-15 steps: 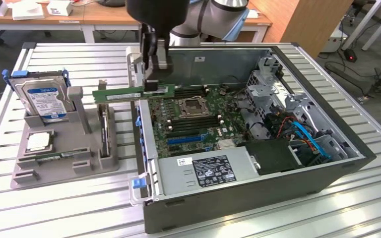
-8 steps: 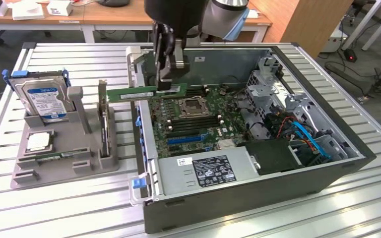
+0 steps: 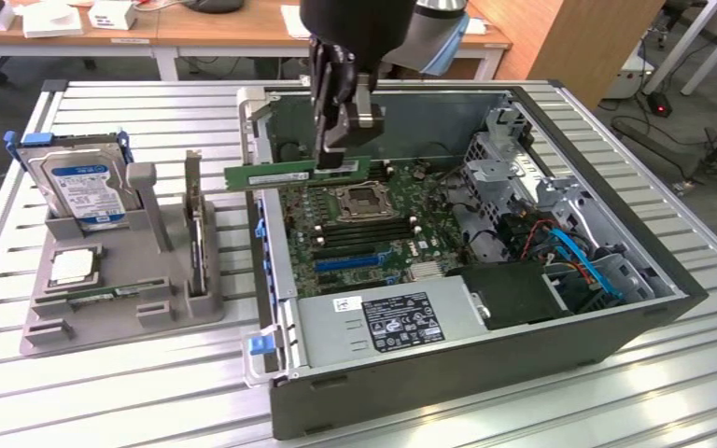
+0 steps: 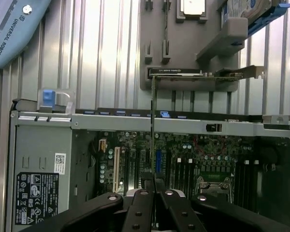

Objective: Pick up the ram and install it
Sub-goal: 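Pick up the ram and move it above insertion slot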

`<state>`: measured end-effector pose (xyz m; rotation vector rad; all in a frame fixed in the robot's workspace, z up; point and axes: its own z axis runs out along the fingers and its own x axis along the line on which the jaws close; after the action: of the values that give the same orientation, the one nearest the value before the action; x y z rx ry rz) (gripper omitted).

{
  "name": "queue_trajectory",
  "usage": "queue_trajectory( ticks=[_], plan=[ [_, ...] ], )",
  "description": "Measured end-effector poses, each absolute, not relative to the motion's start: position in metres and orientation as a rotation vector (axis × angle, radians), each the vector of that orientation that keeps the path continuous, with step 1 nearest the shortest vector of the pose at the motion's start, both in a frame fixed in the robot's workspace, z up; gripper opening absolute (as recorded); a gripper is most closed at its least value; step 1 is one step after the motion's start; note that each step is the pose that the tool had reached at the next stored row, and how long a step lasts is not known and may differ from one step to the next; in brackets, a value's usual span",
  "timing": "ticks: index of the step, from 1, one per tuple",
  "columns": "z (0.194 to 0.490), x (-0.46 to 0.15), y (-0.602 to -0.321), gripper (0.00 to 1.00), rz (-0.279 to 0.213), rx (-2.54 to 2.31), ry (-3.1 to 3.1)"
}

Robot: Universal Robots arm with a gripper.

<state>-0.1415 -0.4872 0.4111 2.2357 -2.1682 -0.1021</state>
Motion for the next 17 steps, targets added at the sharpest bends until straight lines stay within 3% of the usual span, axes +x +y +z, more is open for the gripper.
queue_trajectory(
  ticks=[17],
  plan=[
    [0.411, -0.101, -0.487, 0.11, -0.102, 2.236, -2.168]
  ],
)
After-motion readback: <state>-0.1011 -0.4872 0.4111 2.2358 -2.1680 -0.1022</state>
